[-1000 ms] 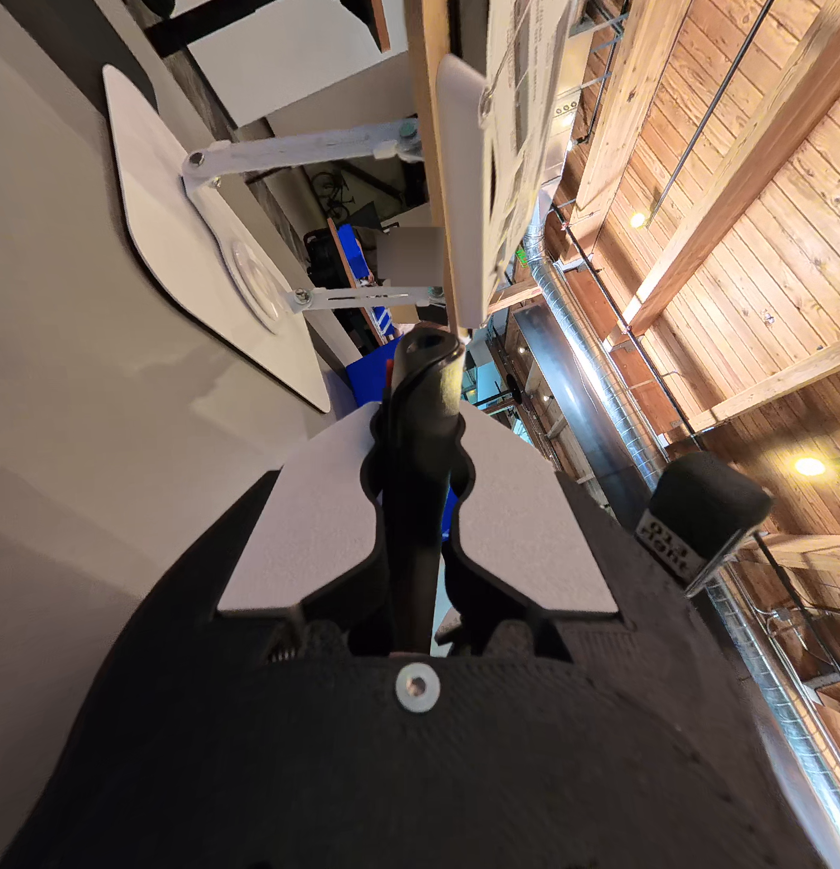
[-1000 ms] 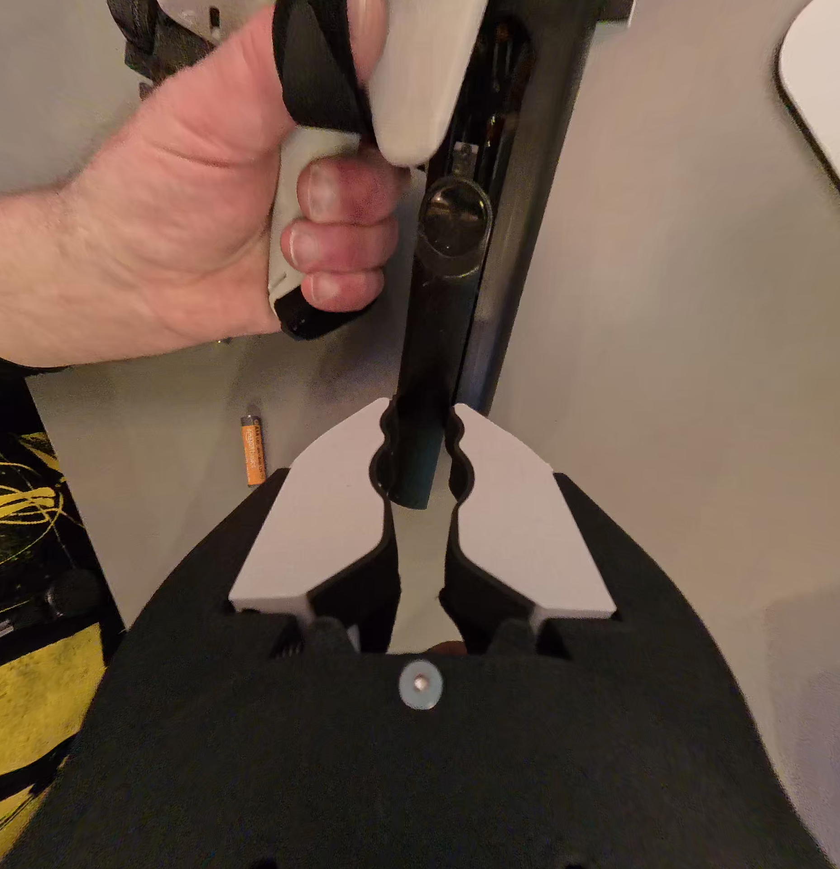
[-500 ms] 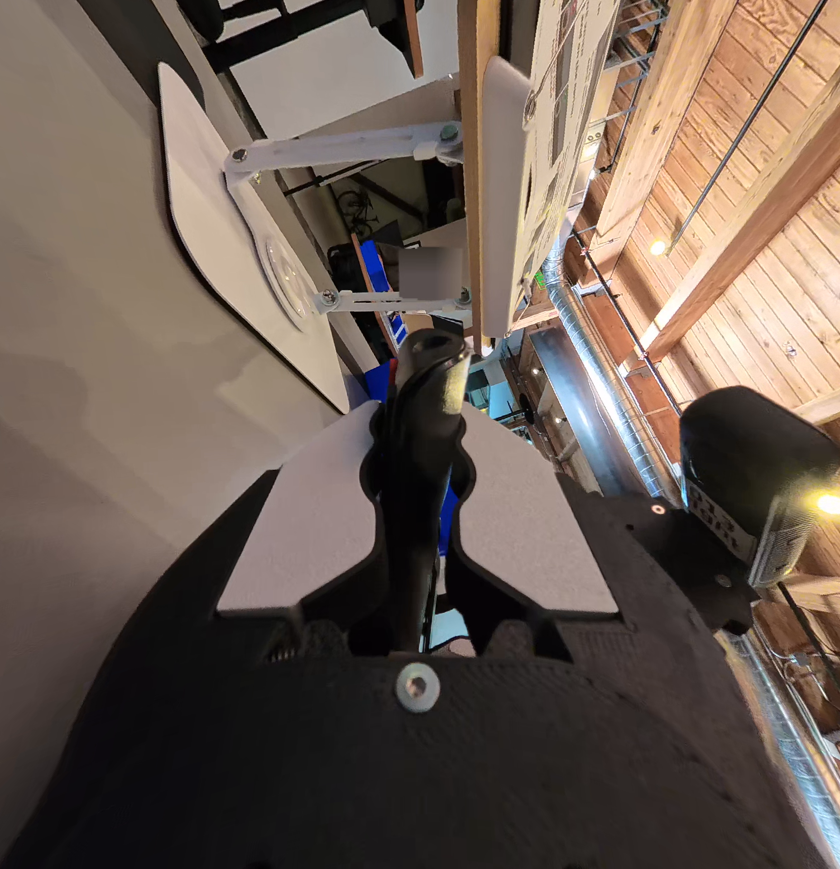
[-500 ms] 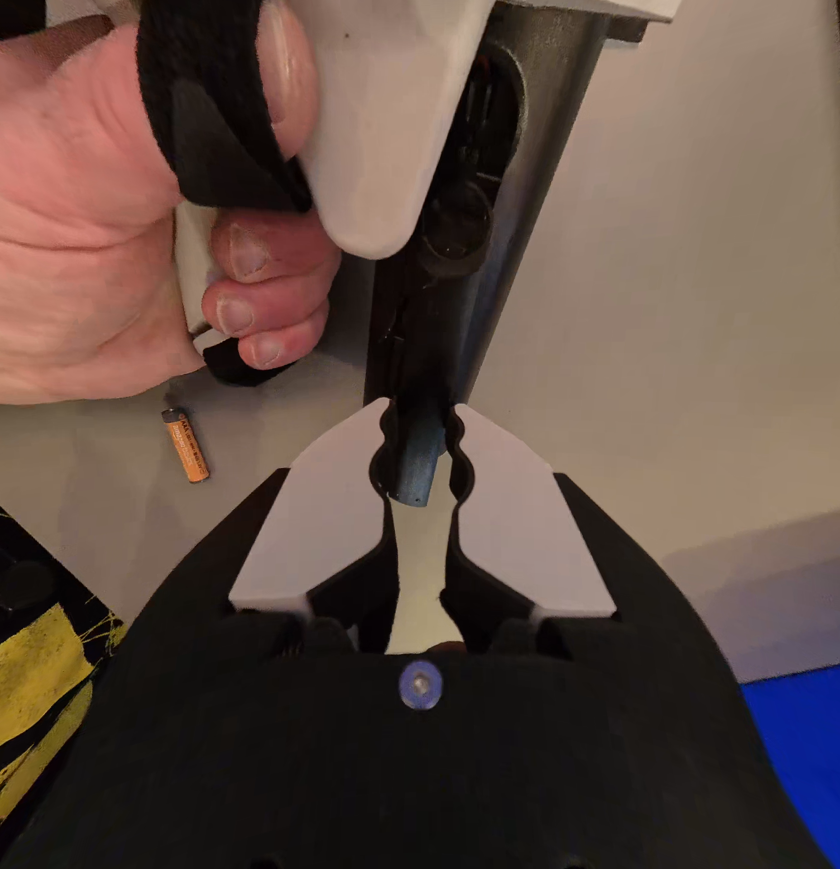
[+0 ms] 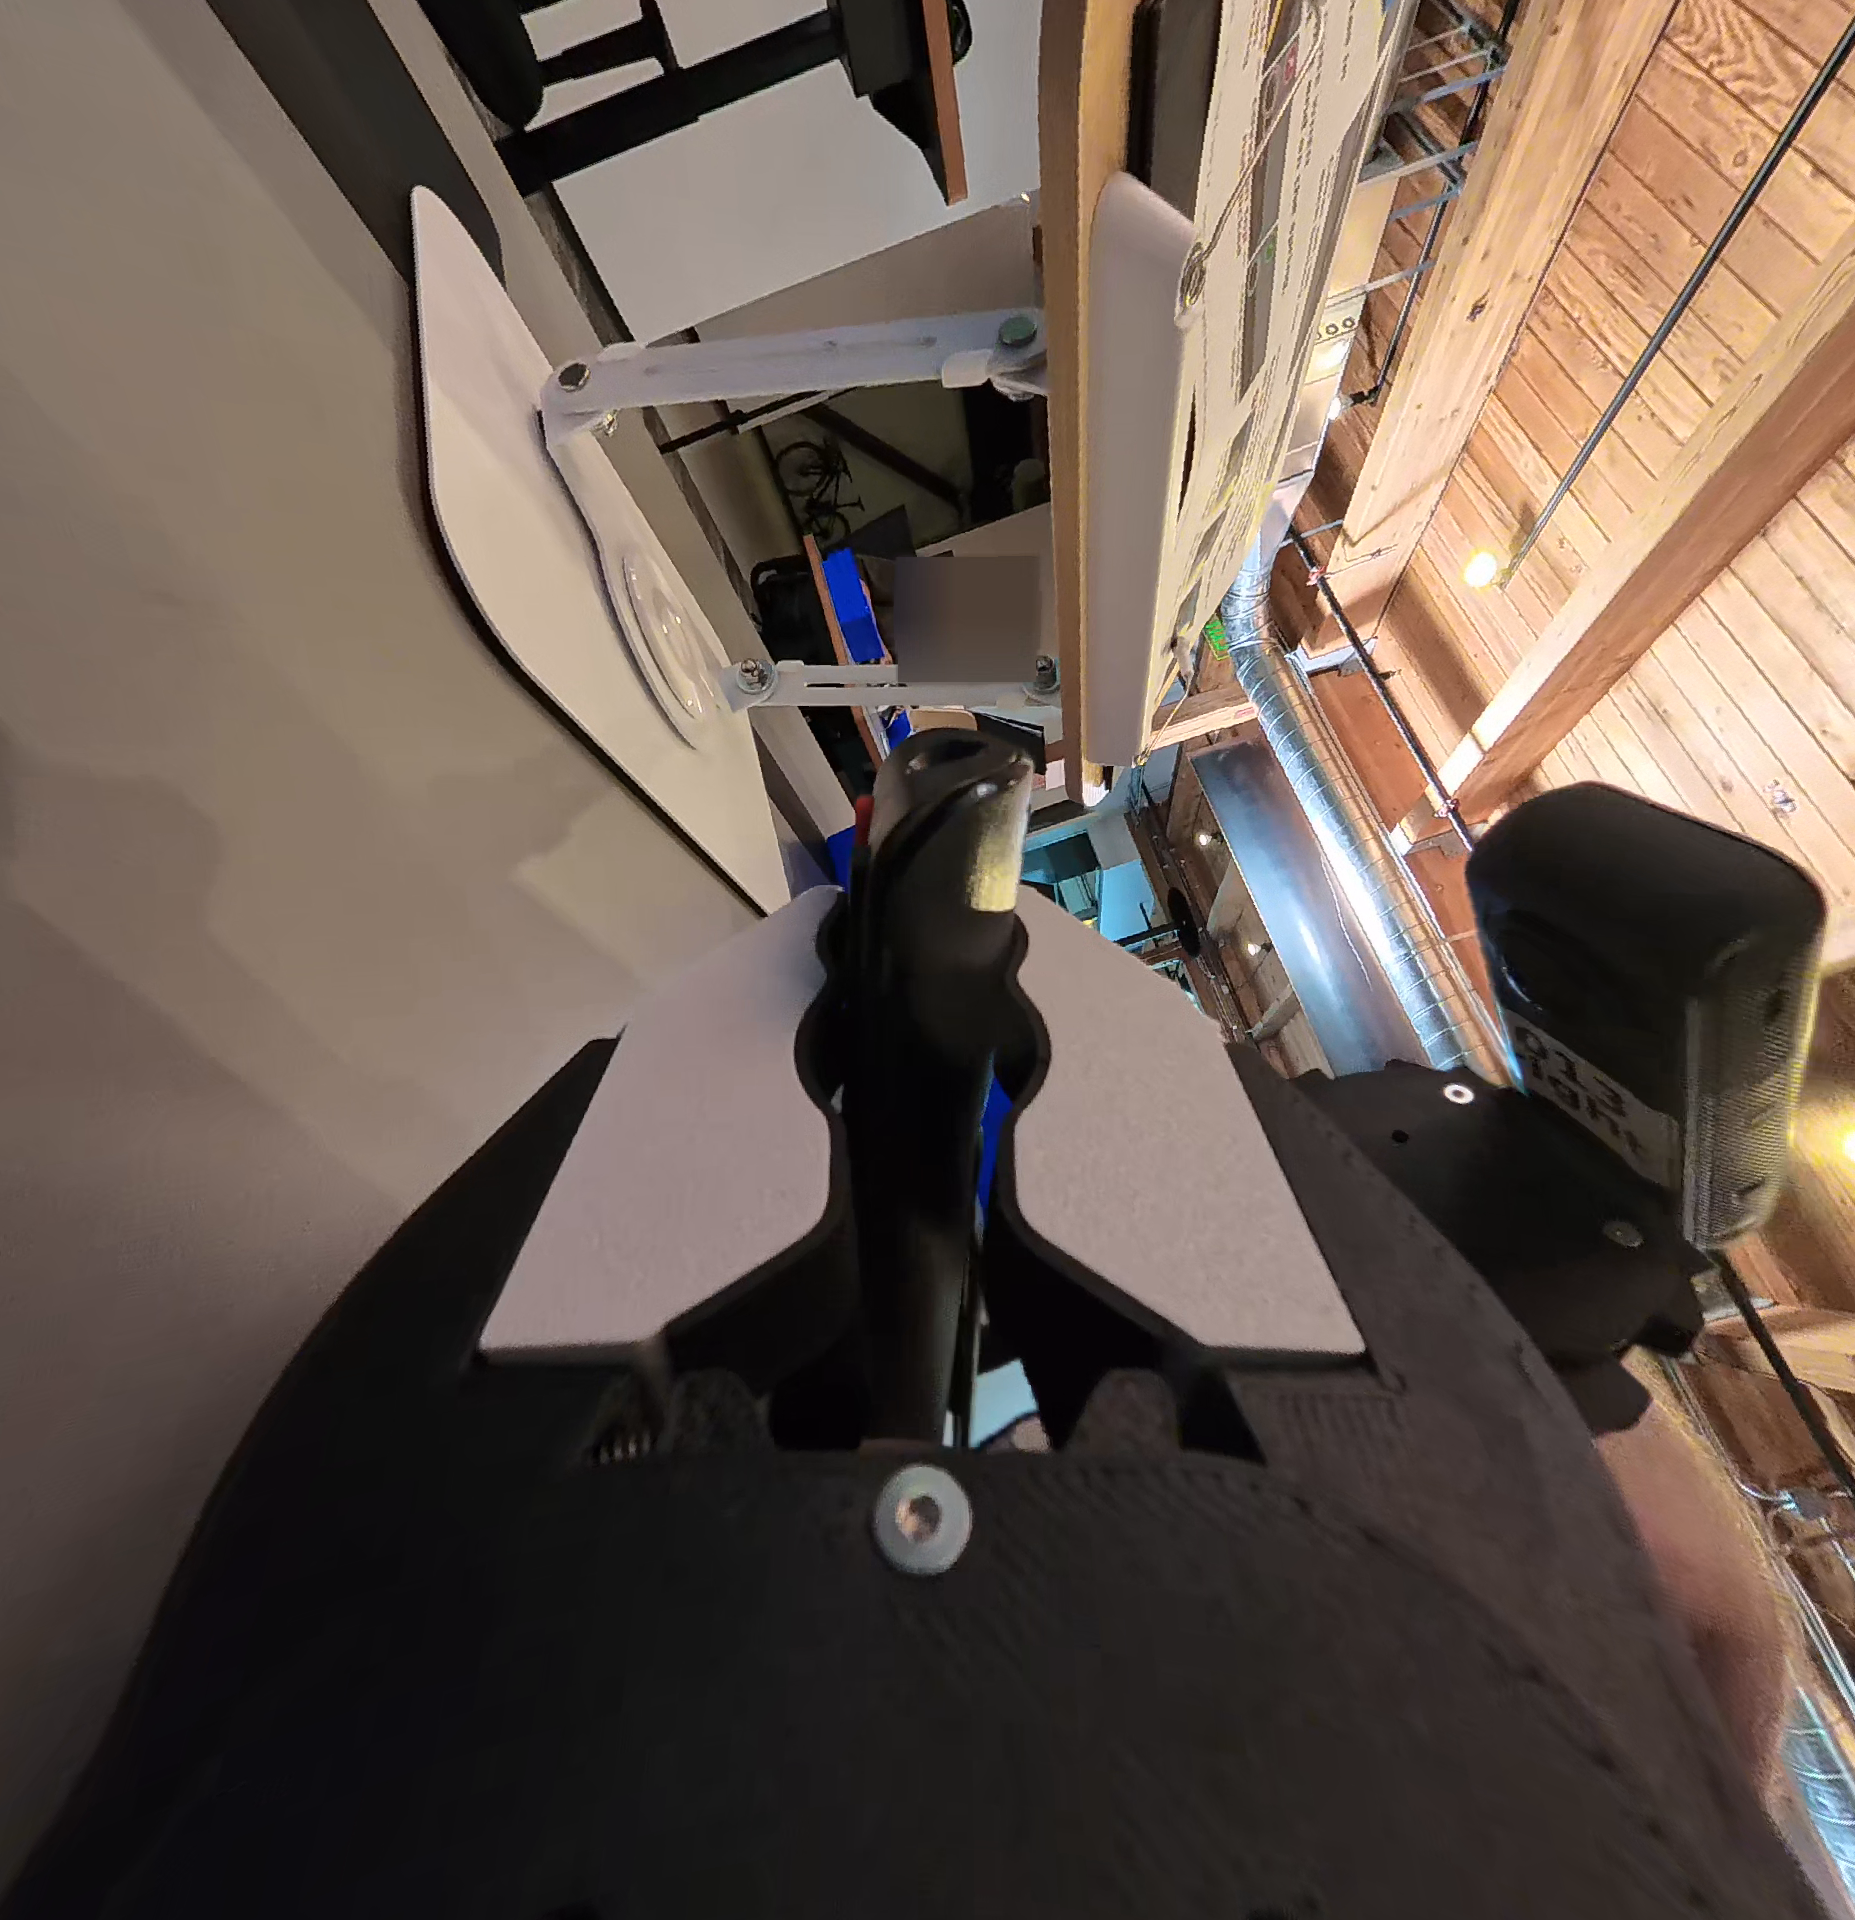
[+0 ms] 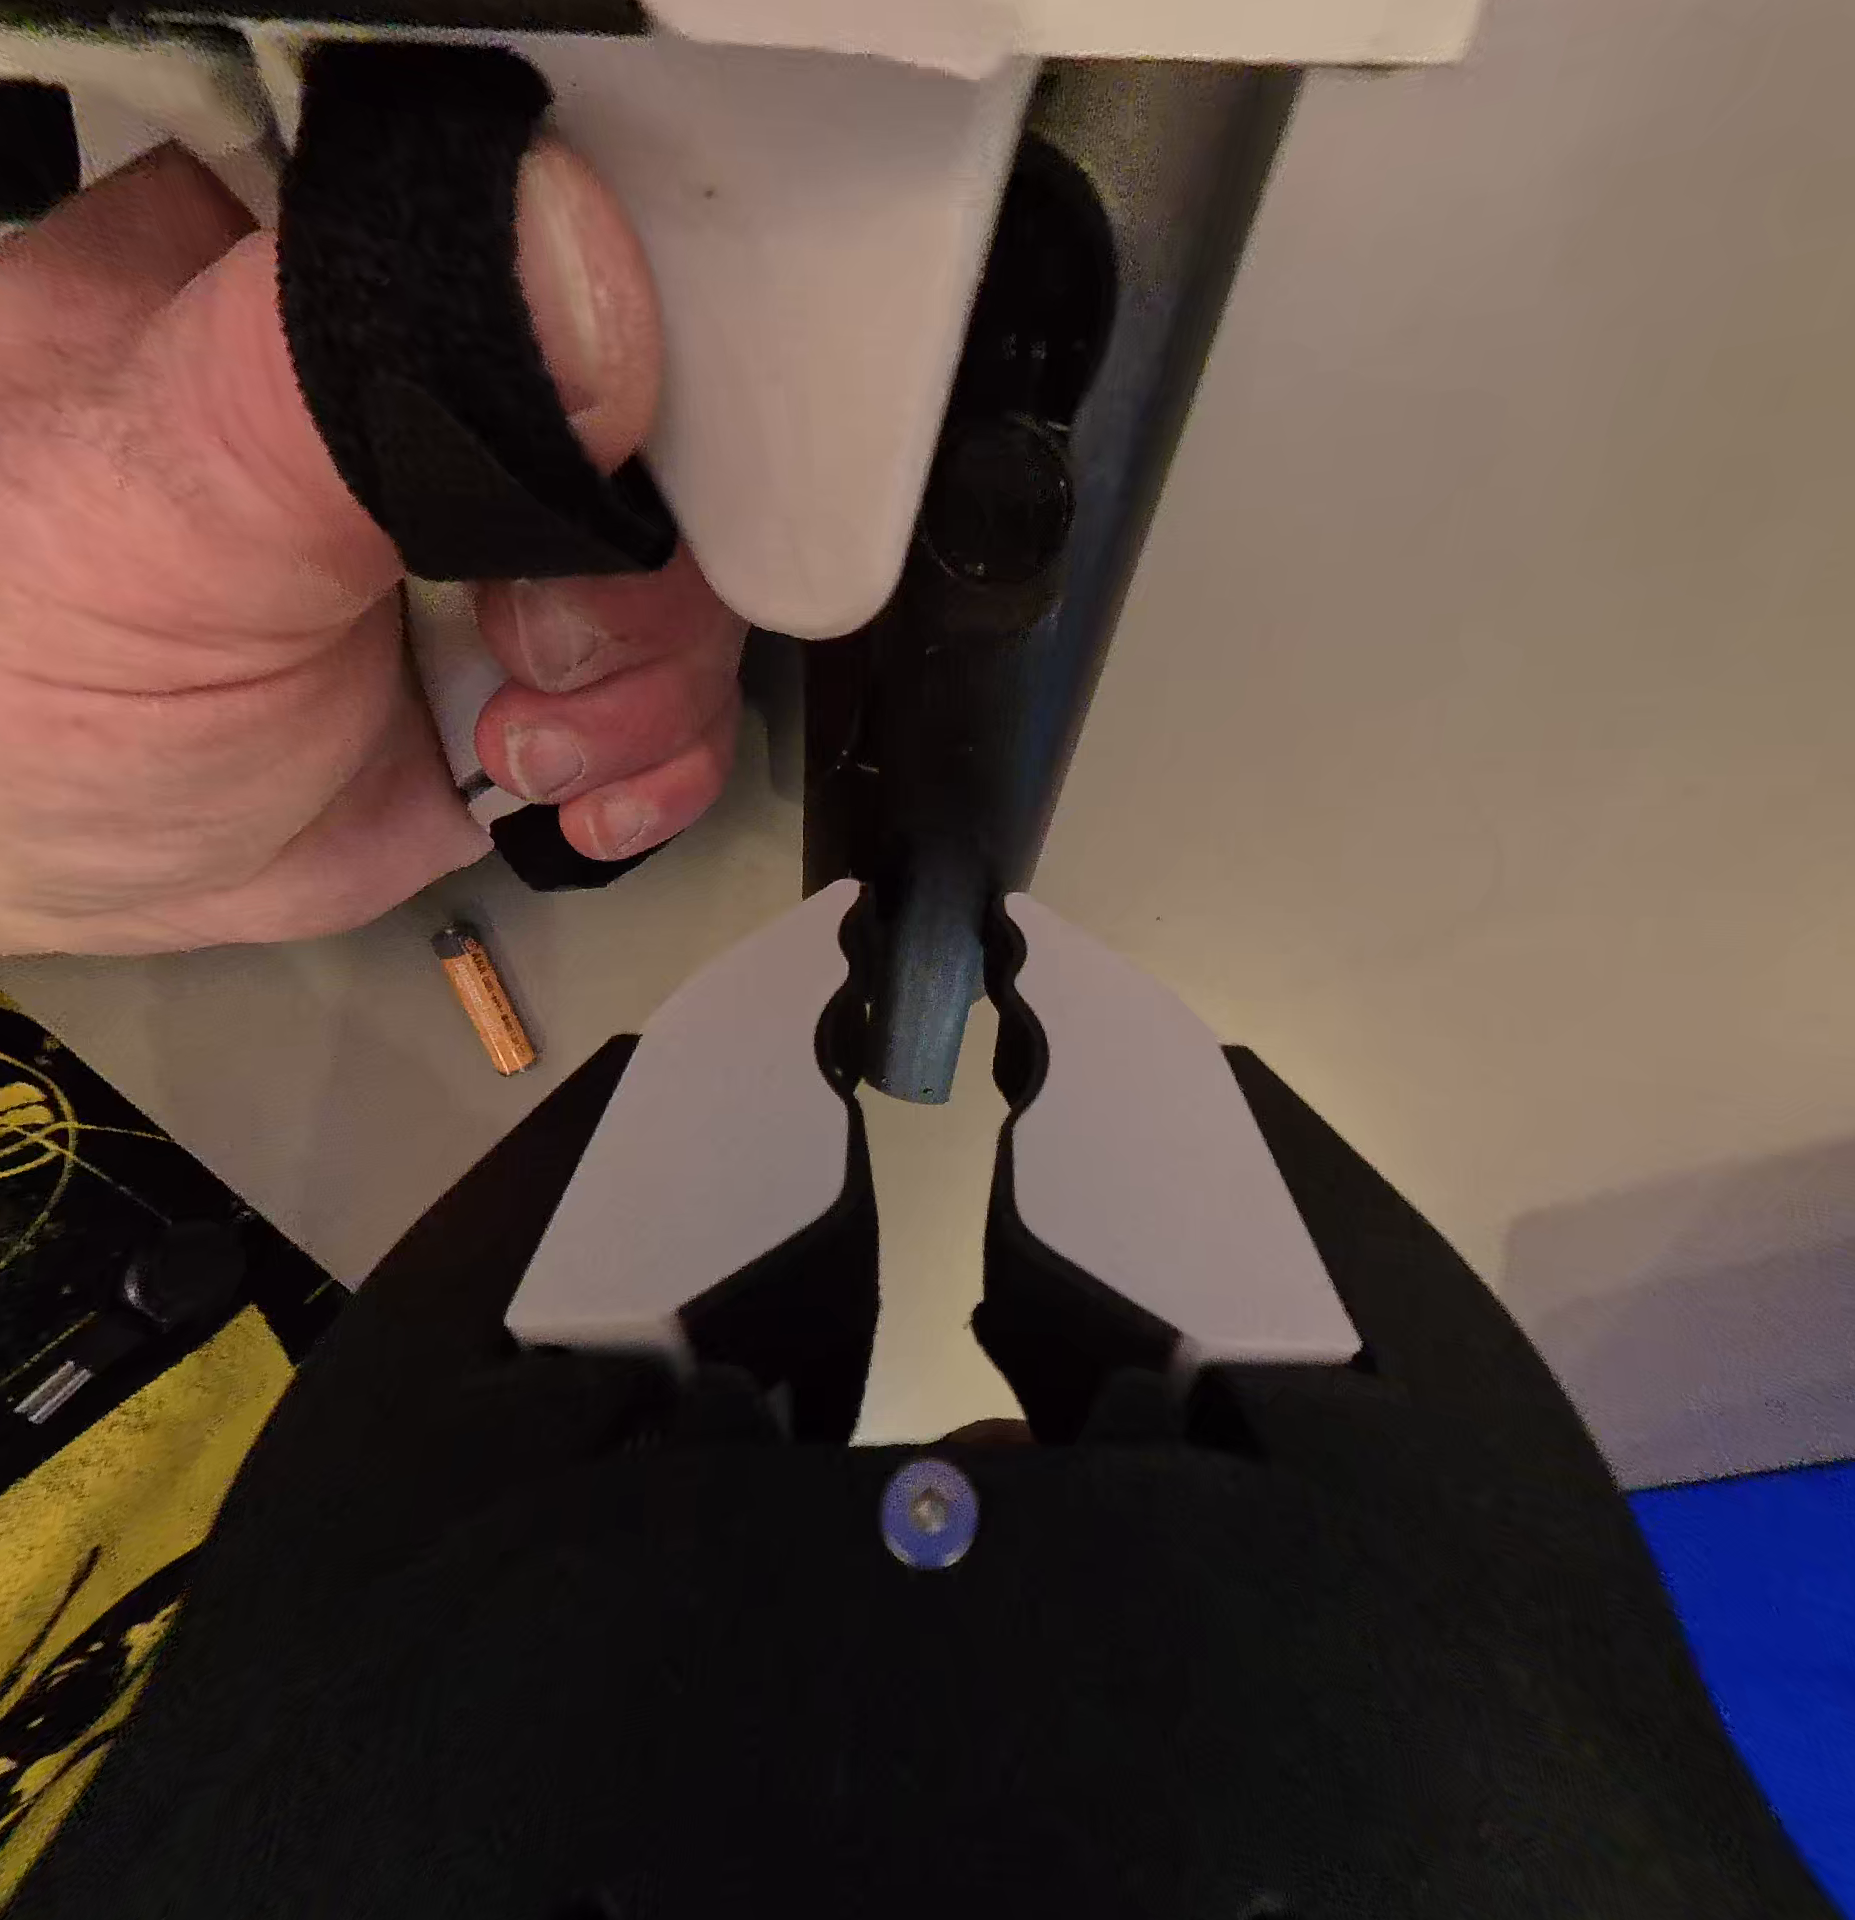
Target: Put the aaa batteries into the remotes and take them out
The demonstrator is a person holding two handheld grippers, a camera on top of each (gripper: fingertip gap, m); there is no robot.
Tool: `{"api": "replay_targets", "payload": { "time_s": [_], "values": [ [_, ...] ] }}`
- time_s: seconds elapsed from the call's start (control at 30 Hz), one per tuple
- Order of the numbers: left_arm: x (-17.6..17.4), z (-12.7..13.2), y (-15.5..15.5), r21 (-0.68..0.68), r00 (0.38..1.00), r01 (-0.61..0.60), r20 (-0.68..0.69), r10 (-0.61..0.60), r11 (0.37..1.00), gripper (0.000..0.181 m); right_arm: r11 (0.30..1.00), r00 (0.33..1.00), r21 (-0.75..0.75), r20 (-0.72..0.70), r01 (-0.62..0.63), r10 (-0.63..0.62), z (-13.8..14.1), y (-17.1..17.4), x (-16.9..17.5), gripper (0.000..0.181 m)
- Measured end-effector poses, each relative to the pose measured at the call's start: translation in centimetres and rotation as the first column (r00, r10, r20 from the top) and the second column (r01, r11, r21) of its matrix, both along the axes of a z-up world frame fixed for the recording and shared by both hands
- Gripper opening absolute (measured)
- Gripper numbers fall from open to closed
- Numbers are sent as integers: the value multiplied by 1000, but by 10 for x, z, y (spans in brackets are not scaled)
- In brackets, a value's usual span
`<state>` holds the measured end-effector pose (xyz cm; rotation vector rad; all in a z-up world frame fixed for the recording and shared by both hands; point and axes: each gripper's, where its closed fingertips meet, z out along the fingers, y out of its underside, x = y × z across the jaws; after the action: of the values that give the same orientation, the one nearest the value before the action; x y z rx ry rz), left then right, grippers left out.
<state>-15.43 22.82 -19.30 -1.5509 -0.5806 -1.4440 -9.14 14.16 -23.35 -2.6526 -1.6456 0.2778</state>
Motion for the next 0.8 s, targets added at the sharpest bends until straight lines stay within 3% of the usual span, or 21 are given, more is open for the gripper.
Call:
{"api": "replay_targets", "payload": {
  "time_s": [0.43,0.6,0.8],
  "values": [
    [0,-1,0,-1,1000,0,-3,0,1000,25,998,996,-37,-72,46,-49,2,-2,-12,20],
    [1,-6,1,-19,1000,10,17,-10,1000,24,997,995,-31,-68,74,-76,-3,1,-10,34],
    [0,-5,1,-15,999,17,37,-17,1000,24,998,989,-10,-130,69,-70,0,4,-11,18]
  ]
}}
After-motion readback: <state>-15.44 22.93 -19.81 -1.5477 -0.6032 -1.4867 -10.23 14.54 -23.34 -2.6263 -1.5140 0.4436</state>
